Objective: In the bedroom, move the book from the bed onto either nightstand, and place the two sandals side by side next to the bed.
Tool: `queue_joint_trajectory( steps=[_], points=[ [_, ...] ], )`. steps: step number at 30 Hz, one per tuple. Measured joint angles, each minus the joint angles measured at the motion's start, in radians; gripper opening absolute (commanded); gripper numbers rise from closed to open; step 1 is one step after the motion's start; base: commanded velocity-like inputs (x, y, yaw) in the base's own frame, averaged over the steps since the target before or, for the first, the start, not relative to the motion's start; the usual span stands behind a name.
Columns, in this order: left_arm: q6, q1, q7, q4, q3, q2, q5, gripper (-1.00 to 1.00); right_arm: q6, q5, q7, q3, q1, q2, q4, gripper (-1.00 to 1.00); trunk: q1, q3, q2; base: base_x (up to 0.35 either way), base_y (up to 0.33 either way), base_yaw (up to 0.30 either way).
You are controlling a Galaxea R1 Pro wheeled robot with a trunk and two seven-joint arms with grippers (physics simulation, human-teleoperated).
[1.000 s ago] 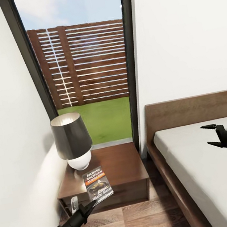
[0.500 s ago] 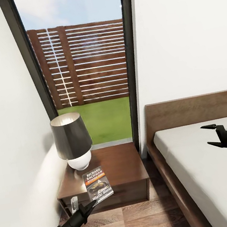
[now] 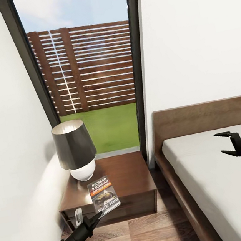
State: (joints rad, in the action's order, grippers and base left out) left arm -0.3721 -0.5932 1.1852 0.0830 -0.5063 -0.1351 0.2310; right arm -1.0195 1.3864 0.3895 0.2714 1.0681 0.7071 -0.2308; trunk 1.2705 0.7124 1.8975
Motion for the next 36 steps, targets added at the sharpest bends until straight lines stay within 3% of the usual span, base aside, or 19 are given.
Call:
queue_joint_trajectory(
  steps=[36],
  points=[
    [-0.004,0.000,-0.004,0.000,0.002,-0.009,0.001,-1.00,0.003,0.000,0.001,0.001,0.000,0.001,0.004,1.00,0.000,0.000,0.000,0.000,-0.002,0.000]
  ],
)
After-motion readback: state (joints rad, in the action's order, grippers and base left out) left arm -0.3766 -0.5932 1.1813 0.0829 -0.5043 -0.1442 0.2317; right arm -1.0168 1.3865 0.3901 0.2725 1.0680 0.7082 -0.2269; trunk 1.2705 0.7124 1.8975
